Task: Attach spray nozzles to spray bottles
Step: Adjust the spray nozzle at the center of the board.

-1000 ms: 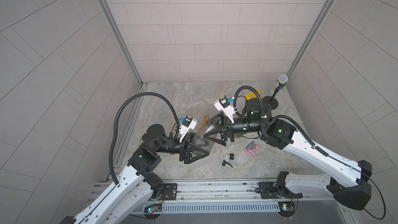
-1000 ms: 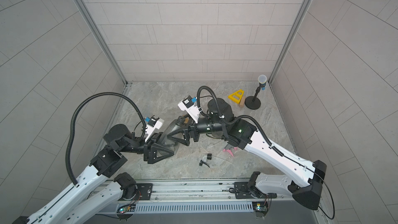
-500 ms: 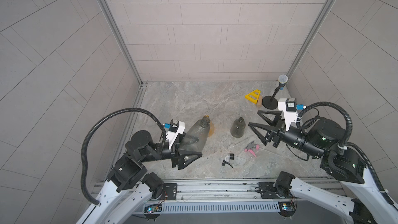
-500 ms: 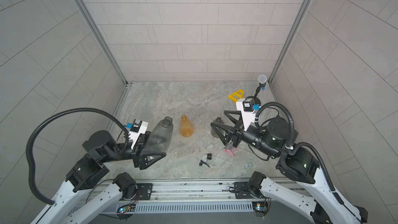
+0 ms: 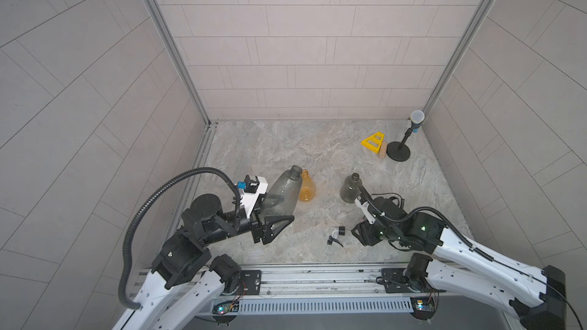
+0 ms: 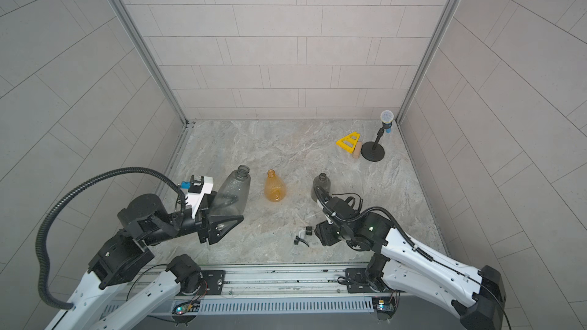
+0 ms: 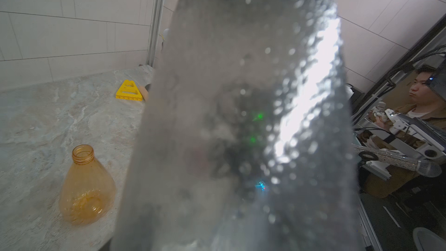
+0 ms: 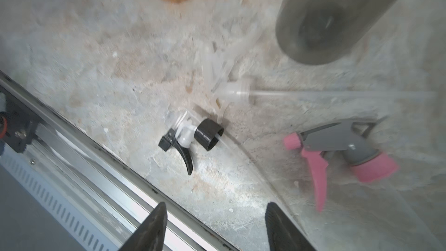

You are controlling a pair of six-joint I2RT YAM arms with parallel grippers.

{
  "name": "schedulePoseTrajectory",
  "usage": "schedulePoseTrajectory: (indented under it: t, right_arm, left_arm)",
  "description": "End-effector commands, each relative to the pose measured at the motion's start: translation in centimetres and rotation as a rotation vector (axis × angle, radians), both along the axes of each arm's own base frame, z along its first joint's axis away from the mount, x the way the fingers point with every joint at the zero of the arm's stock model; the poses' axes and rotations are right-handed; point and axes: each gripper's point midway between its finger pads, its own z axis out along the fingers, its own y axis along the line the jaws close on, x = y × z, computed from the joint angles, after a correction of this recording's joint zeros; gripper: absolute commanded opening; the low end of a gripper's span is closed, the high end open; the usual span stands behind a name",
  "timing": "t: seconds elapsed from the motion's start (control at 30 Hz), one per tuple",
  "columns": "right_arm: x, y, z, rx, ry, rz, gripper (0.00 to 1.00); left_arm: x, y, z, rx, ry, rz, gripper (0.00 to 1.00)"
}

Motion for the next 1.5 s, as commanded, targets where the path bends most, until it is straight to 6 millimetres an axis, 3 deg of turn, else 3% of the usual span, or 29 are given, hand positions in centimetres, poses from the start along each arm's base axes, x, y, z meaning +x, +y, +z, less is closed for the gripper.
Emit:
schedulePoseTrajectory:
  t: [0.0,0.17,0.43,0.87,1.0,1.13,1.47]
  right_arm:
    - [0.3,0.8,-1.1,-0.079,-0.034,0.024,0.64]
    - [1.1,2.1,-1.7,-0.141,-0.058,0.073,0.61]
    - [2.8,1.5,-3.2,-0.301,-0.074,0.083,0.56]
    - [1.9,1.3,-6.6,-0.387,0.031,0.151,0.55]
    - [1.7,2.1,-7.5,-0.377,0.060,0.174,0.55]
    - [1.1,3.1,-8.1,-0.335,0.098,0.203,0.49]
    - [0.7,5.5,-7.5,-0.206,0.133,0.187,0.37]
  left_arm:
    - [0.5,0.9,0.5,0.022,-0.025,0.063,0.00]
    - [0.8,1.3,0.0,0.046,-0.015,0.099,0.00]
    - [0.7,1.8,-0.1,0.059,-0.024,0.117,0.00]
    - [0.4,2.2,-0.3,0.063,-0.039,0.121,0.00]
    - [0.4,2.3,-0.3,0.063,-0.040,0.126,0.00]
    - [0.3,2.3,-0.3,0.065,-0.039,0.126,0.00]
    - [0.5,2.3,-0.3,0.070,-0.041,0.132,0.00]
